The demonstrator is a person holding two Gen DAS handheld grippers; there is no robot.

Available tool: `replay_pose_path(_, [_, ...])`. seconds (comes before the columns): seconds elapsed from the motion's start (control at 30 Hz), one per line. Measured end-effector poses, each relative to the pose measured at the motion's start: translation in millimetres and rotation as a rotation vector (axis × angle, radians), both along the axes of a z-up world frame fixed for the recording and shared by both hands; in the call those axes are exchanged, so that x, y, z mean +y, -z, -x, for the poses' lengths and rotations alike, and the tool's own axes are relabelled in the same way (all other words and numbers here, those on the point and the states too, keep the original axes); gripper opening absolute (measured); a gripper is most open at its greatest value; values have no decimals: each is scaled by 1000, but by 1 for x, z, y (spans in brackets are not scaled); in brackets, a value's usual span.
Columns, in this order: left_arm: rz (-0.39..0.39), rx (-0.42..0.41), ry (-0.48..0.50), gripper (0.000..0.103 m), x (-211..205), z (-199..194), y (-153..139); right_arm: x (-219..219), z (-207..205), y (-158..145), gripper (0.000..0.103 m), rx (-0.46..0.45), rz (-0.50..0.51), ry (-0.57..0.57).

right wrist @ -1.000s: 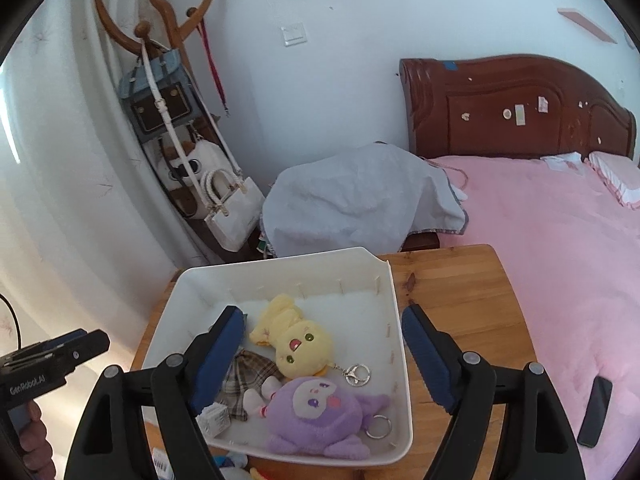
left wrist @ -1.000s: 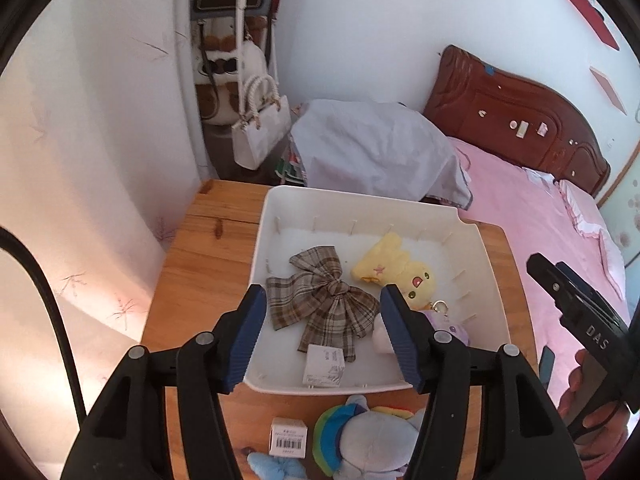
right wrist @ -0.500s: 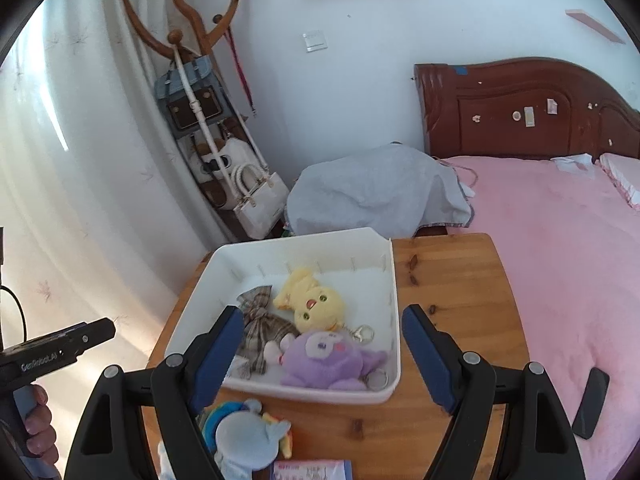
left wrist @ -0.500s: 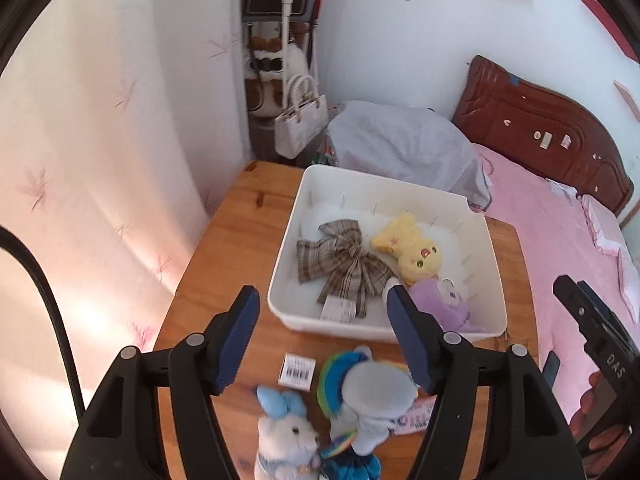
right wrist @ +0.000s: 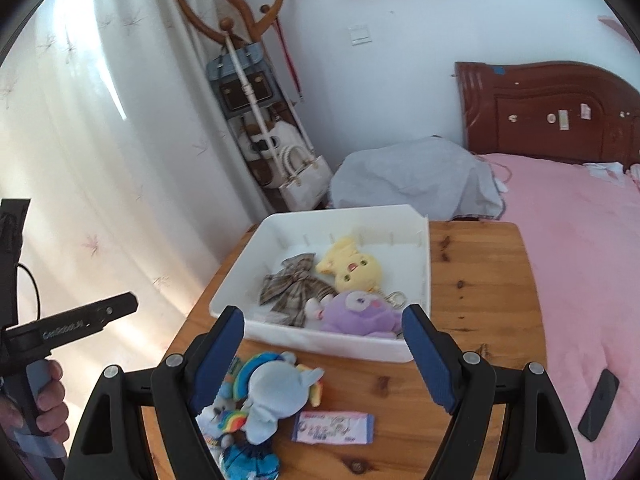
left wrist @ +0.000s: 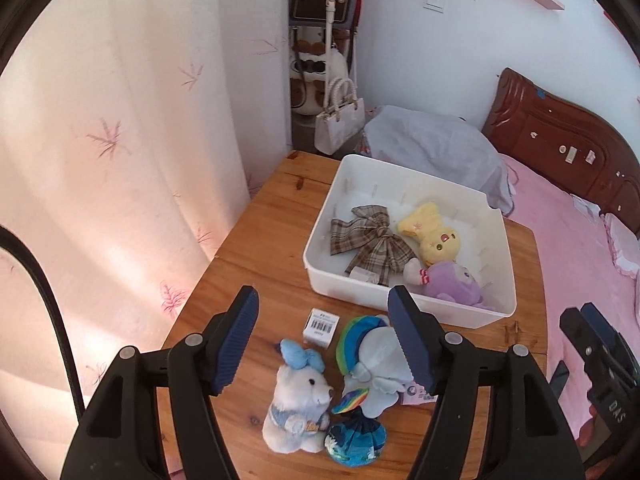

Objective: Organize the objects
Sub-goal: 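Withdraw both tools from the tray toward the plush toys on the table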

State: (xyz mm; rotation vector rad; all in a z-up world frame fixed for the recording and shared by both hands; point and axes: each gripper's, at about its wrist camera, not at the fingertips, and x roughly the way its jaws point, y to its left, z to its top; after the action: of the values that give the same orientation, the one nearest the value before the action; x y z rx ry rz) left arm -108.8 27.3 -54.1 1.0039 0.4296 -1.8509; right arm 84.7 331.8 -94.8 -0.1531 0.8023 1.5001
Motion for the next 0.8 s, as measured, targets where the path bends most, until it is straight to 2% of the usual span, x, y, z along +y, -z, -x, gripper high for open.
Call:
replay_pose_path(0.2, [1, -35, -33, 71, 4, -8, 4, -9, 14, 7, 84, 17, 10, -65])
replay_pose_path(0.37, [-58, -54, -51, 71, 2, -9, 14, -14, 18, 19, 84, 20, 36, -80])
replay_pose_path(0.53, [-117, -97, -38, 71, 0, -8, 33, -17, 23, 37, 84, 41, 74, -87])
replay_pose_path(0.8, [-159, -191, 25, 71, -2, -2, 53, -23, 34, 58, 85, 55, 103, -76])
